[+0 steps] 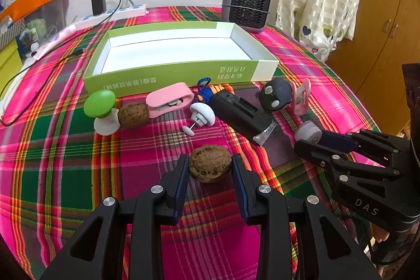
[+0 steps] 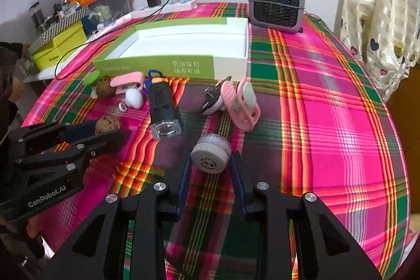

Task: Organize objects
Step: 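Grasp the white round container with the right gripper while the left gripper holds the walnut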

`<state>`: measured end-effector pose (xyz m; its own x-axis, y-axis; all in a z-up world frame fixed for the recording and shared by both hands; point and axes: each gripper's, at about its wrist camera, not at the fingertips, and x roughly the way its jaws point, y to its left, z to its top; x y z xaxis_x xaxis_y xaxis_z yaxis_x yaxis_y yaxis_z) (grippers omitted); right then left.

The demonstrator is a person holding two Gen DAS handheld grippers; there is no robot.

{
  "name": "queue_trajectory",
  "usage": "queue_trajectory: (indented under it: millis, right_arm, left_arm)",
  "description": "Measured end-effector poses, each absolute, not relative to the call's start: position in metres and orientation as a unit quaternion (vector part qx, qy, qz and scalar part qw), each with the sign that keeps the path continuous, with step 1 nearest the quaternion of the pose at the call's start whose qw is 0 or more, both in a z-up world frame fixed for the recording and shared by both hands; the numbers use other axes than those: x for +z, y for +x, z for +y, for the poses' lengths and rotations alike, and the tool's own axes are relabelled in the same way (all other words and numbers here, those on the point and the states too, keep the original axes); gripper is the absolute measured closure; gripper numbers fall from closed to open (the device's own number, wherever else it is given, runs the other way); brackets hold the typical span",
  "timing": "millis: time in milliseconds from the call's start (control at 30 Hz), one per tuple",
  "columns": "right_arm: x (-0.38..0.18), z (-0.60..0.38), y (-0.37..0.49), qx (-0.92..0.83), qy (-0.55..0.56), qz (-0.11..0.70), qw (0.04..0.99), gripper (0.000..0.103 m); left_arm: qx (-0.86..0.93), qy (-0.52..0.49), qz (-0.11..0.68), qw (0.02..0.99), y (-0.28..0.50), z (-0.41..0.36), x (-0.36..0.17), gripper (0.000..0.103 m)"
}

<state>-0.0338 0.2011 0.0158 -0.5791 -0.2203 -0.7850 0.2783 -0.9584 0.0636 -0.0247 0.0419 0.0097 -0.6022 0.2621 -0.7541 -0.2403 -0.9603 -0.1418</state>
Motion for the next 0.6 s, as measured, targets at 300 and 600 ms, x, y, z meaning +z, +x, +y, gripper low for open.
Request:
queue_trajectory:
  millis: [300,600]
  right_arm:
    - [0.0152,0.1989,-0.0343,-0.891,0.427,0.033,0.147,0.072]
    - [0.0131,0.1976,-0.0378,-0.894,0.422,0.044,0.143,0.058]
  left_arm:
    - [0.895,-0.424,-0.014,0.141,-0.0247,0.0420,0.0102,0.072]
    - [0.895,-0.424,-0.015,0.141,-0.0254,0.0425,0.0105,0.072]
